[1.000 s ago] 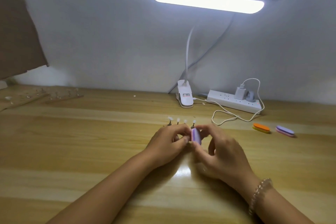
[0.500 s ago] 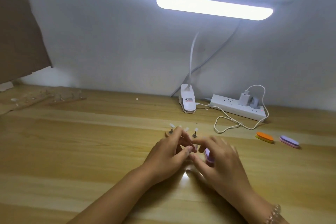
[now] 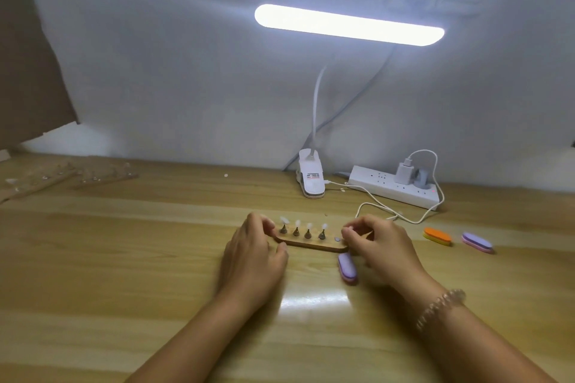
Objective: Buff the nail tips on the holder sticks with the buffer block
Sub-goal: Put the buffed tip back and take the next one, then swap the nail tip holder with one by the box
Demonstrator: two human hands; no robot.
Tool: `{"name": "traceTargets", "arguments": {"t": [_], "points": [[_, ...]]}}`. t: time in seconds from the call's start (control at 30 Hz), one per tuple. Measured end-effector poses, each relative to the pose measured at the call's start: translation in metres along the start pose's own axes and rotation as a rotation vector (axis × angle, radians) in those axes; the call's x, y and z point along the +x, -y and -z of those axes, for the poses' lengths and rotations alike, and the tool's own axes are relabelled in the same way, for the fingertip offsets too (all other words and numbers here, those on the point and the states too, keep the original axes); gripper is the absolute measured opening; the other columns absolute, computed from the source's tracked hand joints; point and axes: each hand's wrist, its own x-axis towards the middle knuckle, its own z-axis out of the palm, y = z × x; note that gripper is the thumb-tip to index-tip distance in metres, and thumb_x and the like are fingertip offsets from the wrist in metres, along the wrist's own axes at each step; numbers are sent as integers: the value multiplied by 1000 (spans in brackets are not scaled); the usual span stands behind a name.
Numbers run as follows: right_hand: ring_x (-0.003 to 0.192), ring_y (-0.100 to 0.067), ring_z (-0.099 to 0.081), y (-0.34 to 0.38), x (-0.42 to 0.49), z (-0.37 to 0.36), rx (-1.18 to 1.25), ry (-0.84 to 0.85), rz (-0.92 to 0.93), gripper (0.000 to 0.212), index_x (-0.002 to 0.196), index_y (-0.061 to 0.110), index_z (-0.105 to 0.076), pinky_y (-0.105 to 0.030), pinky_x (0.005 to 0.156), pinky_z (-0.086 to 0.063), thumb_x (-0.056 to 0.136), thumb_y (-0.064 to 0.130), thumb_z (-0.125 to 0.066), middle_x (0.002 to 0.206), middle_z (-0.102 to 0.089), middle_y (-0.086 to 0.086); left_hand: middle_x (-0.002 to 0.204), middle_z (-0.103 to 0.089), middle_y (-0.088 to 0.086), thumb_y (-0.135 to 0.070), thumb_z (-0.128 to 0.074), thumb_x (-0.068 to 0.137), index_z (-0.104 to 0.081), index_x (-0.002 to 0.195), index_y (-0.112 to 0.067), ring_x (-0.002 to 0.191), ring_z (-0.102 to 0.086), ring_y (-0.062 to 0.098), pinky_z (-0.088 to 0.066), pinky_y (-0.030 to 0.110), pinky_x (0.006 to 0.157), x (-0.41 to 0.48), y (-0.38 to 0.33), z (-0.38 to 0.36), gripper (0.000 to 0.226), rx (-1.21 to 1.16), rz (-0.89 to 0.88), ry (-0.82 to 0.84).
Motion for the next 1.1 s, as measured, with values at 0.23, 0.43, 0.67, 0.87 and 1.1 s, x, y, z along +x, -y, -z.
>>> {"name": "traceTargets", "arguments": {"t": [0.23,0.43,0.67,0.87,1.1], "points": [[85,-11,-63,2,11,-12,-53,32,4,8,90,32,-73,-33,80,-51,87,37,-68,87,-70,14,118,-56,-12,-29,-66,88,-40,114,-24,112,-56,16,-41,37,99,4,5,-3,37,39,53,-9],[108,-16,-53,-1,17,-8,-203,178,-49,41,114,31,-61,-41,97,-45,78,46,-74,109,-54,5,120,-61,-18,-33,-63,89,-37,115,-28,115,-57,12,-34,33,100,7,8,-6,37,74,85,-12],[98,-12,-59,15,30,5,-284,370,-24,36,102,32,-63,-35,91,-50,73,45,-79,104,-64,10,121,-59,-18,-39,-66,84,-35,113,-32,116,-55,12,-34,33,100,7,7,-4,43,99,95,29],[94,-14,-58,12,22,20,-239,187,47,33,99,29,-69,-34,86,-50,73,47,-77,104,-66,9,95,-54,-14,-54,-75,74,-44,102,-32,90,-56,13,-43,34,82,-1,-5,1,47,44,-84,68],[77,-2,-58,-42,-25,87,-159,-87,6,28,91,31,-69,-24,74,-49,70,45,-82,92,-65,18,87,-57,-20,-80,-55,65,-49,115,-44,86,-54,-3,-42,22,78,-14,-22,-5,62,159,-351,446]]}}
